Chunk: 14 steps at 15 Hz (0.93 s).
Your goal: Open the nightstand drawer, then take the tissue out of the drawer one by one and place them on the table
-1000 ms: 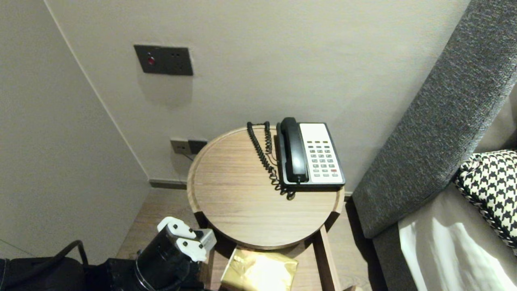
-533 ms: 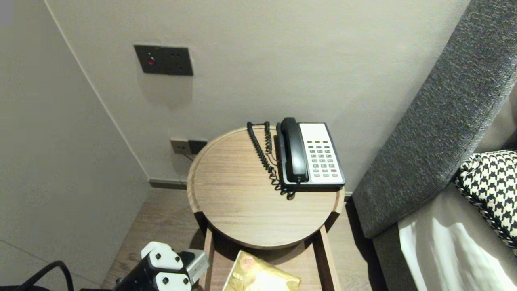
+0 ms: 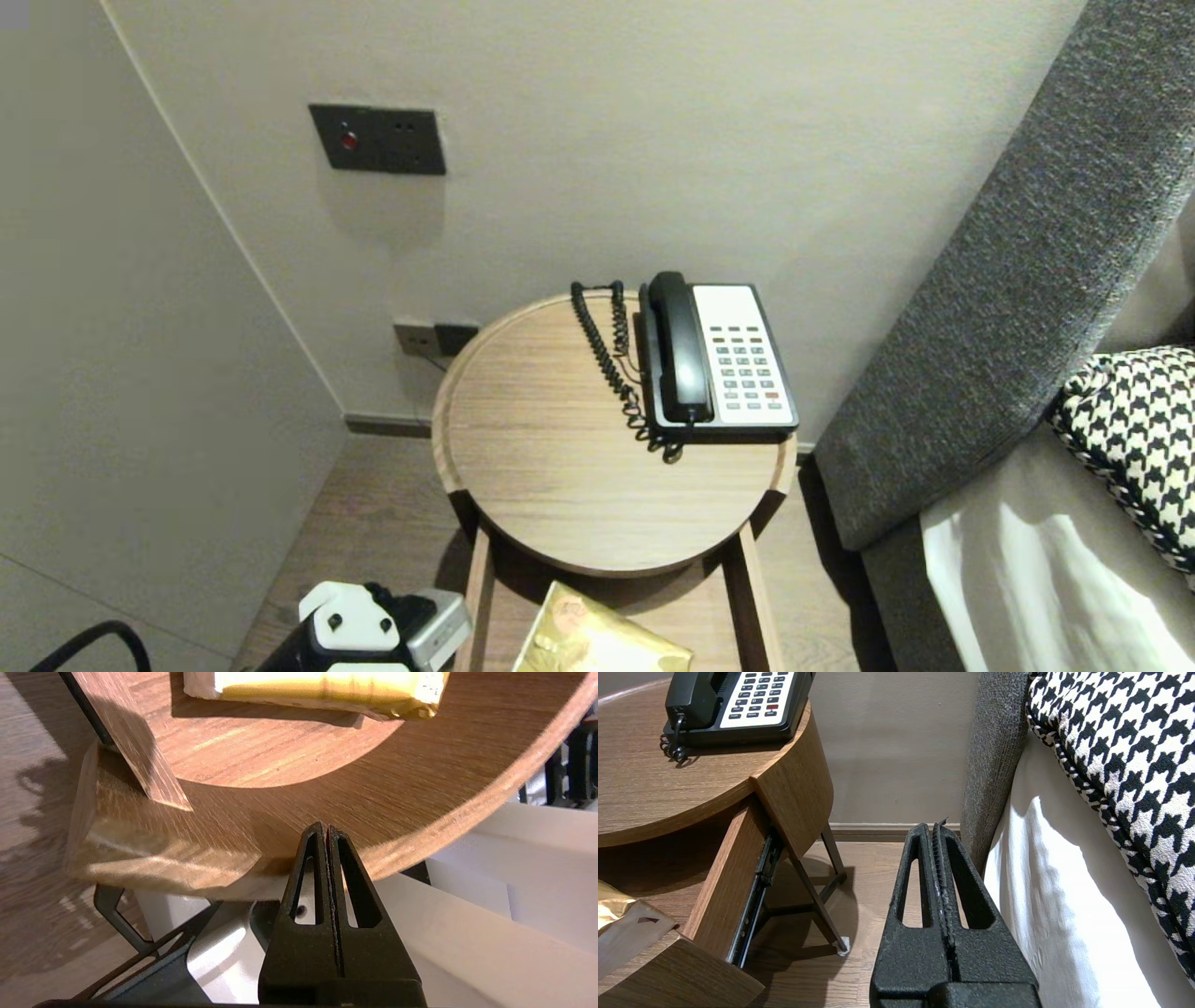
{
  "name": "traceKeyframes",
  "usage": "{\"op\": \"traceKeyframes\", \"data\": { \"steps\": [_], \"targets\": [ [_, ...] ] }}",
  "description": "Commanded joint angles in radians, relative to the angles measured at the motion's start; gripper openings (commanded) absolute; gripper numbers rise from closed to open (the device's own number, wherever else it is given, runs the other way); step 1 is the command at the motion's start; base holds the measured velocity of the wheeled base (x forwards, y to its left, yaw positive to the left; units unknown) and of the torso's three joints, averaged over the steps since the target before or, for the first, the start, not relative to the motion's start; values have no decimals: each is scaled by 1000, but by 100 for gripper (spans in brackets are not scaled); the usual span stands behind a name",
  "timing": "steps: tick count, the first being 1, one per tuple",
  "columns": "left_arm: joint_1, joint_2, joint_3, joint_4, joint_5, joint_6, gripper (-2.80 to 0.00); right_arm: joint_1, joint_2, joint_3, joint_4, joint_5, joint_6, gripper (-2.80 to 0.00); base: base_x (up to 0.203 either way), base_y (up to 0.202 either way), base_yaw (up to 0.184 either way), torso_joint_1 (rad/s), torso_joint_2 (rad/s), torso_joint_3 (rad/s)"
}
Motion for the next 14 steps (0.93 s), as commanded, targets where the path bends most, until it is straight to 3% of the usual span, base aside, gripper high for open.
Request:
{"op": "traceKeyframes", "data": {
  "steps": [1, 6, 9, 11, 14],
  "targets": [
    [-3, -45, 1, 9, -3, -12, -280, 0, 0, 40, -1, 0, 0, -280, 0, 0, 0, 0, 0, 0],
    [0, -140, -61, 62, 5, -26, -280, 0, 1, 40, -1, 0, 0, -280, 0, 0, 0, 0, 0, 0],
    [59, -146, -156, 84, 25, 6, -280, 0, 1, 40, -1, 0, 0, -280, 0, 0, 0, 0, 0, 0],
    [137, -141, -206, 88, 29, 94, -280, 0, 2, 40, -1, 0, 0, -280, 0, 0, 0, 0, 0, 0],
    [267, -101, -255, 80, -15, 319, -280, -1, 1, 40, -1, 0, 0, -280, 0, 0, 0, 0, 0, 0]
  ]
}}
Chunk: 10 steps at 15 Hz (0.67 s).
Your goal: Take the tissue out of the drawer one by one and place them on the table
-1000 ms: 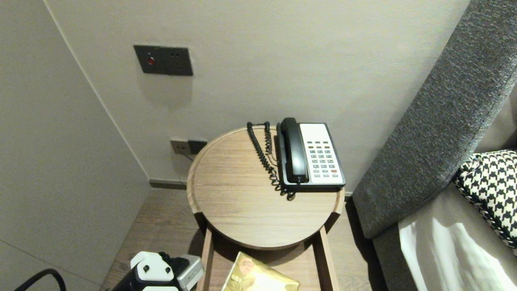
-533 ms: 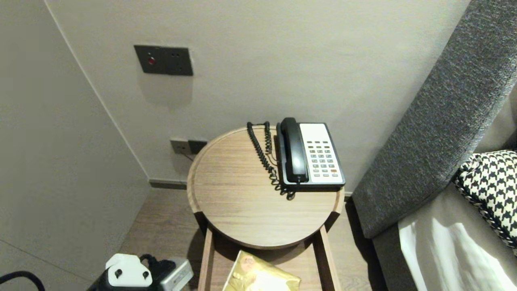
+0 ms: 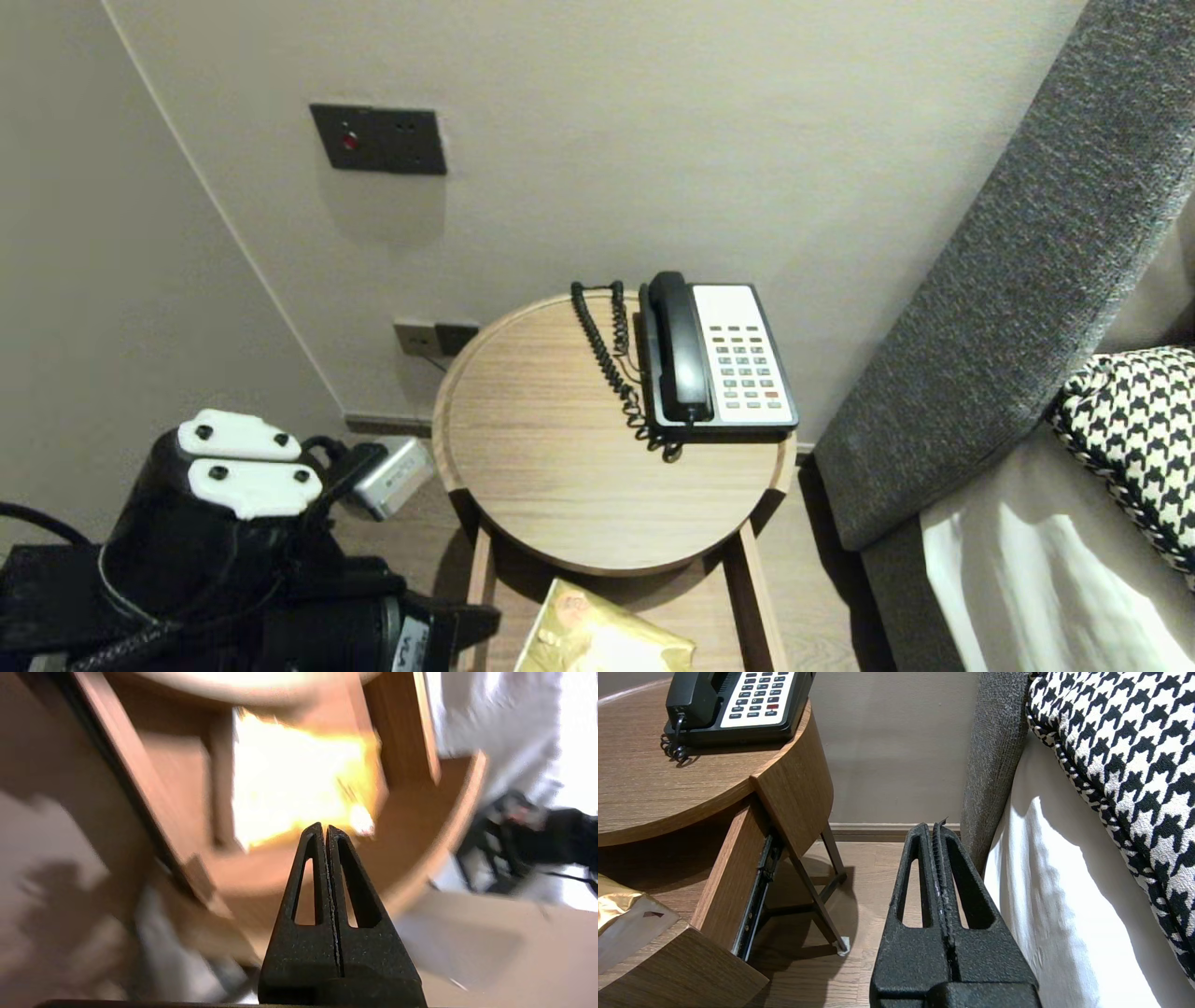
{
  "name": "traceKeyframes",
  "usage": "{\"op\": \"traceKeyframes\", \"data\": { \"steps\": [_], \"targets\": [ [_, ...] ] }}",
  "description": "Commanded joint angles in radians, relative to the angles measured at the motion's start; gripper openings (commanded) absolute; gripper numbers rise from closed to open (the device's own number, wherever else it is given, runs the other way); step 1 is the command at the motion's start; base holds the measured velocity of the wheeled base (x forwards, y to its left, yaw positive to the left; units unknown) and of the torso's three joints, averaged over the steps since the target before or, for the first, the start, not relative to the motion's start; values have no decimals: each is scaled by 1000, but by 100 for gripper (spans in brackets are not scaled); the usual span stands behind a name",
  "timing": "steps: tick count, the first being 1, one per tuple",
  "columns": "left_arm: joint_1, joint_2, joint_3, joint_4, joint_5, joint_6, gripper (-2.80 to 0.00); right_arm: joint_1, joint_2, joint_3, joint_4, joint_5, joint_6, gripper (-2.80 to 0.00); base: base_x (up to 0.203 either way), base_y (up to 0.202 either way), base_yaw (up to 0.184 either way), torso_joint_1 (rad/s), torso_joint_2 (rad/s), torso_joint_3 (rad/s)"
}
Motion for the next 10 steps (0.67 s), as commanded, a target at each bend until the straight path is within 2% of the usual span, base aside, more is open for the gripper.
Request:
{"op": "traceKeyframes", "data": {
  "steps": [1, 3, 5, 6, 7, 9, 10],
  "targets": [
    [84, 44, -29, -15, -63, 146, -280, 1, 0, 40, -1, 0, 0, -280, 0, 0, 0, 0, 0, 0],
    [134, 68, -31, -25, -210, 339, -280, 1, 1, 40, 0, 0, 0, -280, 0, 0, 0, 0, 0, 0],
    [140, 77, -24, -19, -291, 473, -280, 1, 0, 40, -1, 0, 0, -280, 0, 0, 0, 0, 0, 0],
    [135, 78, -17, -10, -335, 518, -280, 0, 2, 40, -1, 0, 0, -280, 0, 0, 0, 0, 0, 0],
    [126, 79, -12, 19, -391, 581, -280, 1, 1, 40, -1, 0, 0, -280, 0, 0, 0, 0, 0, 0],
    [122, 86, -1, 74, -462, 687, -280, 1, 1, 40, -1, 0, 0, -280, 0, 0, 0, 0, 0, 0],
    [125, 108, 5, 84, -486, 747, 0, 1, 0, 40, -1, 0, 0, -280, 0, 0, 0, 0, 0, 0]
  ]
}}
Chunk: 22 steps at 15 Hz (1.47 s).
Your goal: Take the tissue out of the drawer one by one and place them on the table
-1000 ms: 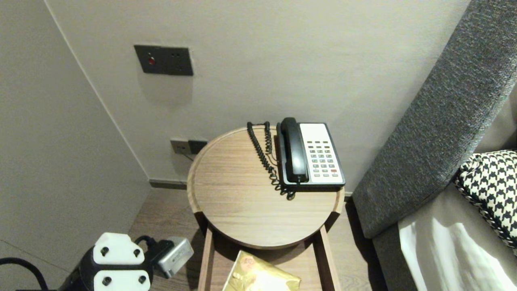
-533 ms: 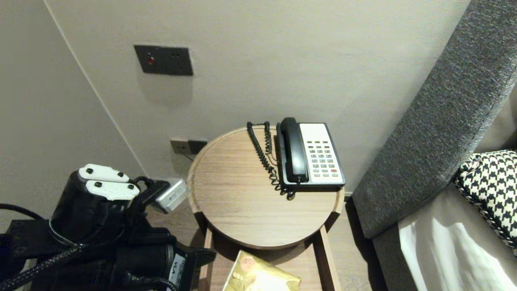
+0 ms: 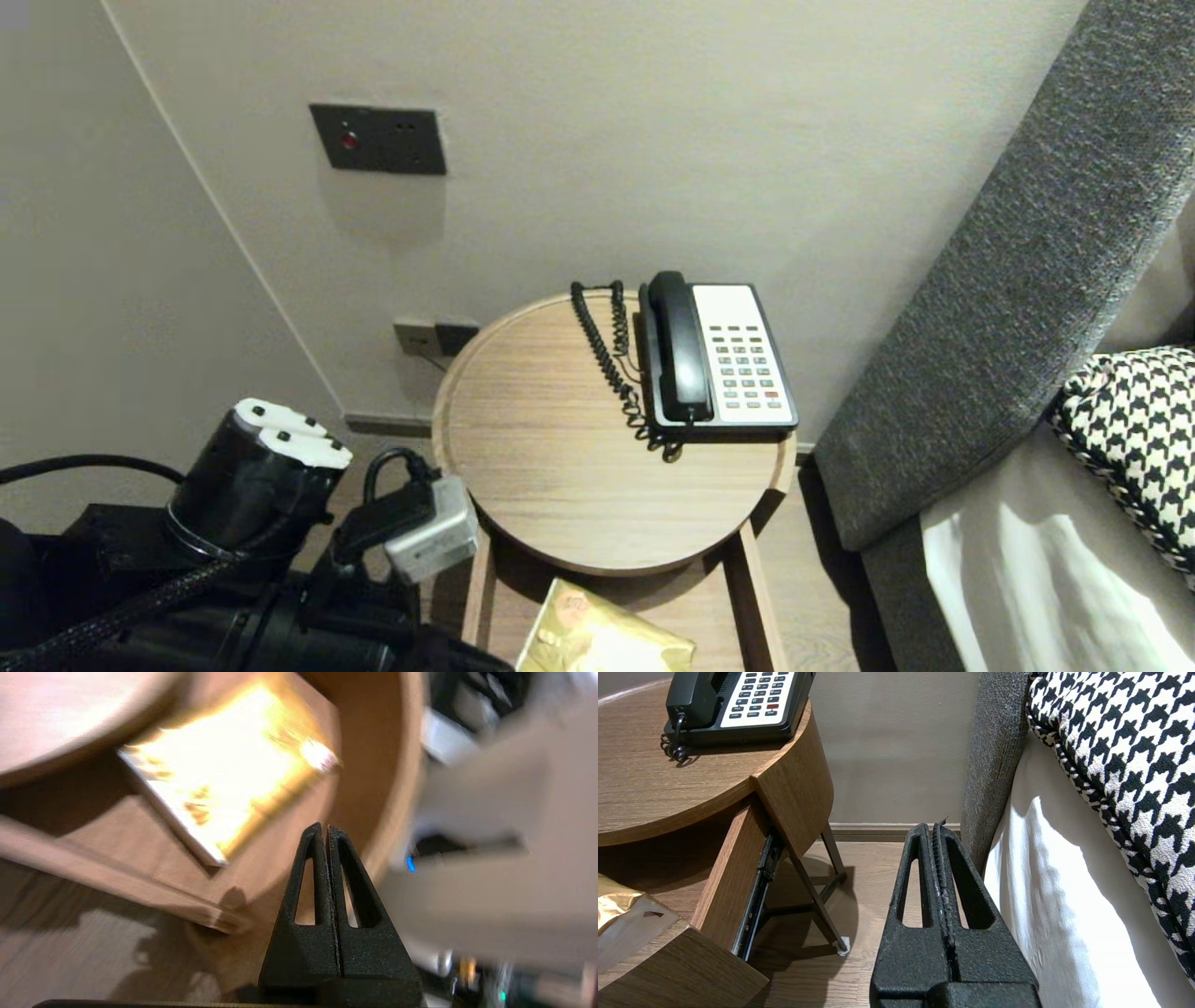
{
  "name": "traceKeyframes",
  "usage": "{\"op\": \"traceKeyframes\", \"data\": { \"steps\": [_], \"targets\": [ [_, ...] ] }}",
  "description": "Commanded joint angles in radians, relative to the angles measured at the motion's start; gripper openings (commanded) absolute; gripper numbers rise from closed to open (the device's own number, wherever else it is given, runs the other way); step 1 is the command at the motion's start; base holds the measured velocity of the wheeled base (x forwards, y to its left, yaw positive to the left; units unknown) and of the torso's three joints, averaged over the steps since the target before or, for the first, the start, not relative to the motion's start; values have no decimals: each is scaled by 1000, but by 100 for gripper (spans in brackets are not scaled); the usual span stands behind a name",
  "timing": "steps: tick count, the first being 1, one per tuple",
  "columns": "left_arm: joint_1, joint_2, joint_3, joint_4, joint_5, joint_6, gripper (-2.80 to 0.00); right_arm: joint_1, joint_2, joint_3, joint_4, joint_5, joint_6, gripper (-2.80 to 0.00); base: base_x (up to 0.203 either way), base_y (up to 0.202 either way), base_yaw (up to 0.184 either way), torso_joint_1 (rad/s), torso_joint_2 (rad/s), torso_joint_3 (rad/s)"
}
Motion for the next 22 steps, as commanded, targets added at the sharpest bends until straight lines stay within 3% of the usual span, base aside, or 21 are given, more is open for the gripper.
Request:
{"op": "traceKeyframes", "data": {
  "steps": [1, 5, 9, 11, 14, 19, 22],
  "targets": [
    [9, 55, 17, 8, -43, 123, 0, 0, 0, 40, -1, 0, 0, -280, 0, 0, 0, 0, 0, 0],
    [34, 169, 17, -12, -107, 320, 0, 0, 0, 40, -1, 0, 0, -280, 0, 0, 0, 0, 0, 0],
    [95, 272, 7, -227, -113, 410, 0, 0, 0, 40, 0, 0, 0, -280, 0, 0, 0, 0, 0, 0],
    [96, 261, 10, -229, -112, 421, 0, 0, 0, 40, 0, 0, 0, -280, 0, 0, 0, 0, 0, 0],
    [76, 258, 43, -234, -115, 511, 0, 0, 0, 40, 0, 0, 0, -280, 0, 0, 0, 0, 0, 0],
    [28, 274, 24, -247, -118, 544, 0, 0, 0, 40, 0, 0, 0, -280, 0, 0, 0, 0, 0, 0],
    [26, 345, 29, -330, -121, 545, 0, 0, 0, 40, -1, 0, 0, -280, 0, 0, 0, 0, 0, 0]
  ]
}}
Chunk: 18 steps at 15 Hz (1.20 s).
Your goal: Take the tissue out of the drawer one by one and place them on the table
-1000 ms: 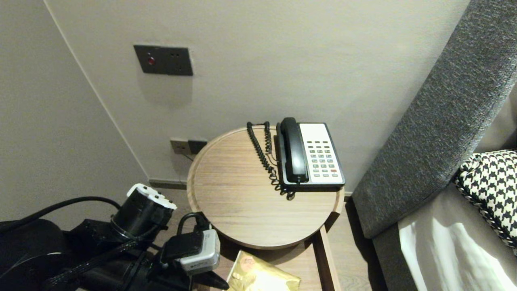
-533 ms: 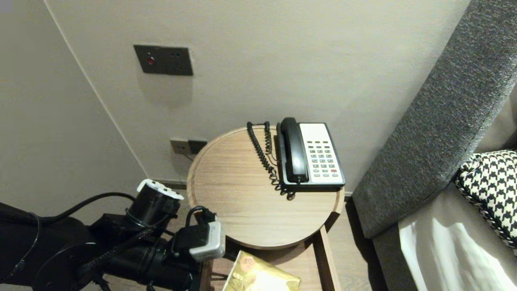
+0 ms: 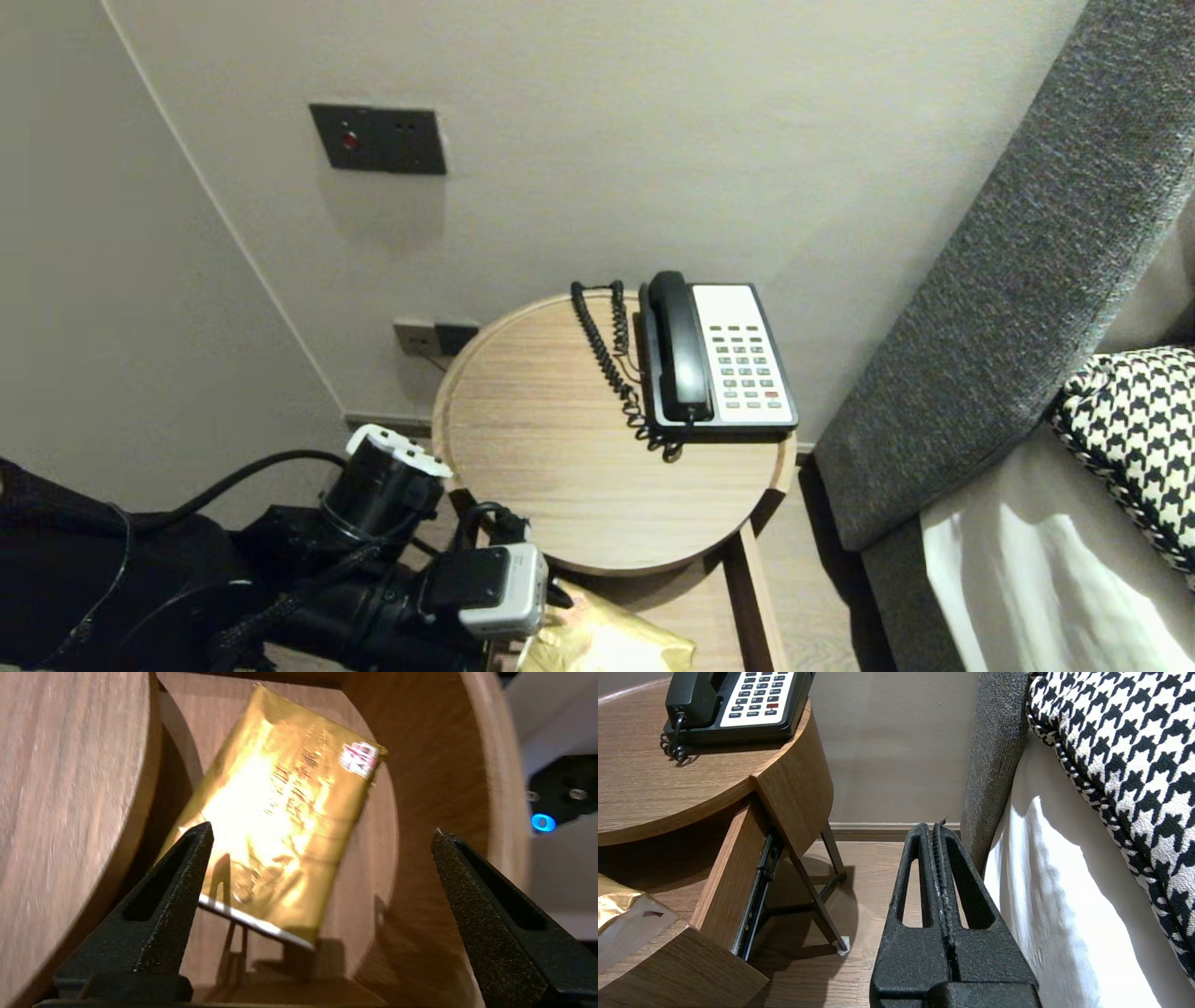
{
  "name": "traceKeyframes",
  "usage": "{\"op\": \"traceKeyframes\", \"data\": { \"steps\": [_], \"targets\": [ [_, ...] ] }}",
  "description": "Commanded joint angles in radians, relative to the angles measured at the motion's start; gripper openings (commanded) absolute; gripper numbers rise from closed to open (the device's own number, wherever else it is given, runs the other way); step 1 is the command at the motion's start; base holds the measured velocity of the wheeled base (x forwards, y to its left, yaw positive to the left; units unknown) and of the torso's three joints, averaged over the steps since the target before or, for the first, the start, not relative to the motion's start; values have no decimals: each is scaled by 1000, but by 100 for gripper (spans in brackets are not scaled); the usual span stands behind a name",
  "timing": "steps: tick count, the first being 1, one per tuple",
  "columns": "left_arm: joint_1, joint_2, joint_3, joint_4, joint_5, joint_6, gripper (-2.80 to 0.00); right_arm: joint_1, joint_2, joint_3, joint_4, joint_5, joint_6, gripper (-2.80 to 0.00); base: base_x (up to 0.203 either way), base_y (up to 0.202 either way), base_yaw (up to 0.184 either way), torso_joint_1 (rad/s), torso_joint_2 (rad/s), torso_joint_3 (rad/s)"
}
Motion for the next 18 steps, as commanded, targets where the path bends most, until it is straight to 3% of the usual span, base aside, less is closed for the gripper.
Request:
{"op": "traceKeyframes", "data": {
  "steps": [1, 3, 18],
  "targets": [
    [-3, 78, 12, -79, -4, 10, 0, 0, 0, 40, -1, 0, 0, -280, 0, 0, 0, 0, 0, 0],
    [-5, 124, 29, -146, -4, 30, 0, 0, 0, 40, -1, 0, -1, -280, 0, 0, 0, 0, 0, 0],
    [-48, 112, 104, -152, -4, 22, 0, 0, 0, 40, -1, 0, -1, -280, 0, 0, 0, 0, 0, 0]
  ]
}}
